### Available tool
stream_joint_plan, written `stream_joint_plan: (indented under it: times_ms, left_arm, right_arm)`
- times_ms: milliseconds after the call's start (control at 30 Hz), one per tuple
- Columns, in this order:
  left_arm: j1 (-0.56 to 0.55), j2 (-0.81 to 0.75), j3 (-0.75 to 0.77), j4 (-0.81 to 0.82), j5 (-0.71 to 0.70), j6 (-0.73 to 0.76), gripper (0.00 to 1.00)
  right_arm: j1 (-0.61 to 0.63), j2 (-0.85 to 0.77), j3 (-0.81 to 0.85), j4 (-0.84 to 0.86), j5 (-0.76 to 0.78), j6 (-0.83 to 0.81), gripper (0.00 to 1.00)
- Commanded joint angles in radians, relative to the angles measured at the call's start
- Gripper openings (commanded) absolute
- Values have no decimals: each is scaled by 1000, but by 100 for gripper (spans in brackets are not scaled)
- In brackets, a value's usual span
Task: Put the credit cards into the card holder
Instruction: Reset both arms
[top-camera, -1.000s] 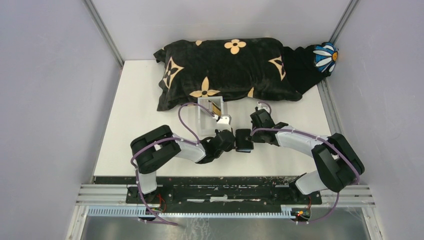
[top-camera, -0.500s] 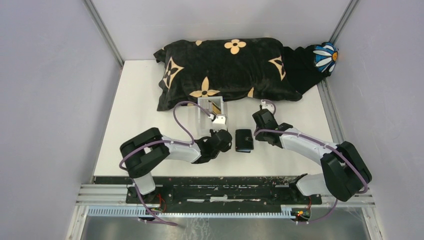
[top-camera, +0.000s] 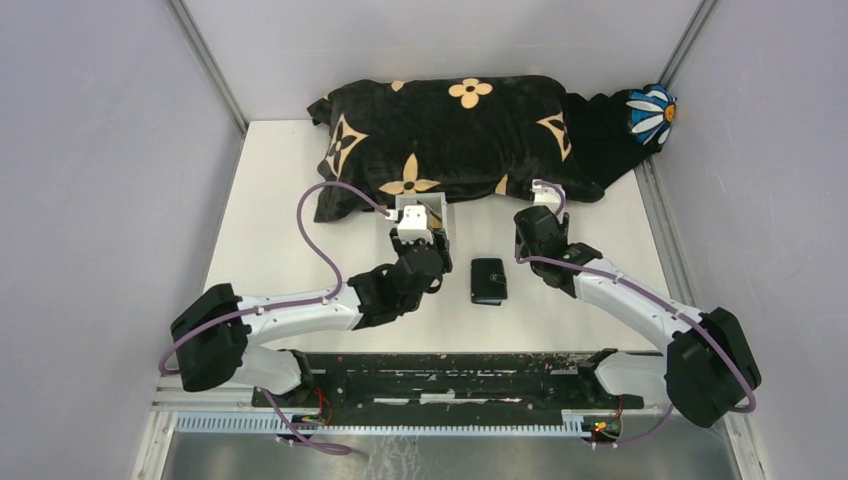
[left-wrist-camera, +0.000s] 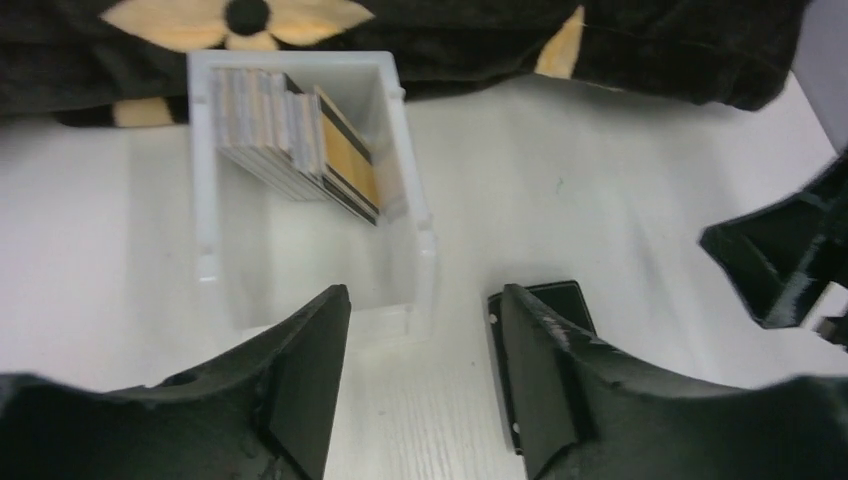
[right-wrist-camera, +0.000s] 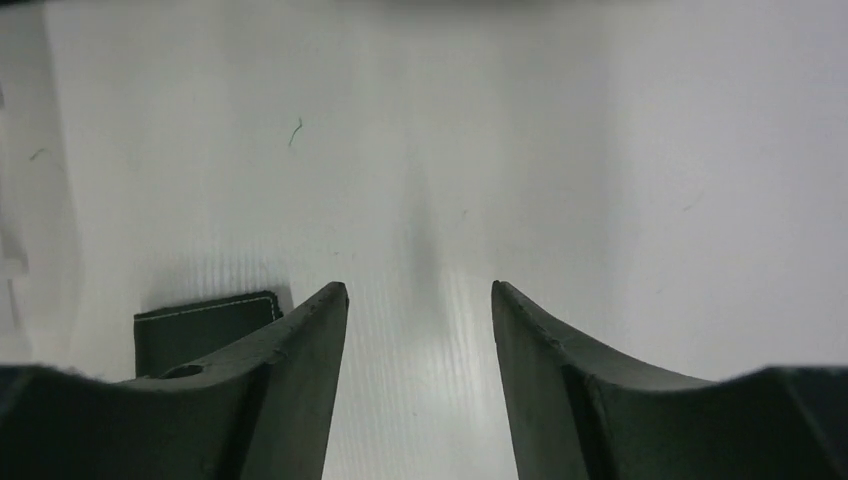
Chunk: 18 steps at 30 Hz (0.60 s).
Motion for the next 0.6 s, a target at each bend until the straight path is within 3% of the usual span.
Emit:
stream_joint_plan:
  times_ms: [0,267,400,567]
  left_arm:
    - [11,-41,51,-87,-227,62,72]
    - [183,-108,7,-151,-223,14,86]
    - [273,-190,-91,-66,-189,38,87]
    - [301,-272,-210,132,-234,180,87]
  right_arm:
    - [-3,-84,-8,99,152,-90,65]
    - [-5,-74,32,75,202,-72,77]
    - [-4,-23,62,22,231,-31,83]
    - [-4,36,81,-9,256,11,86]
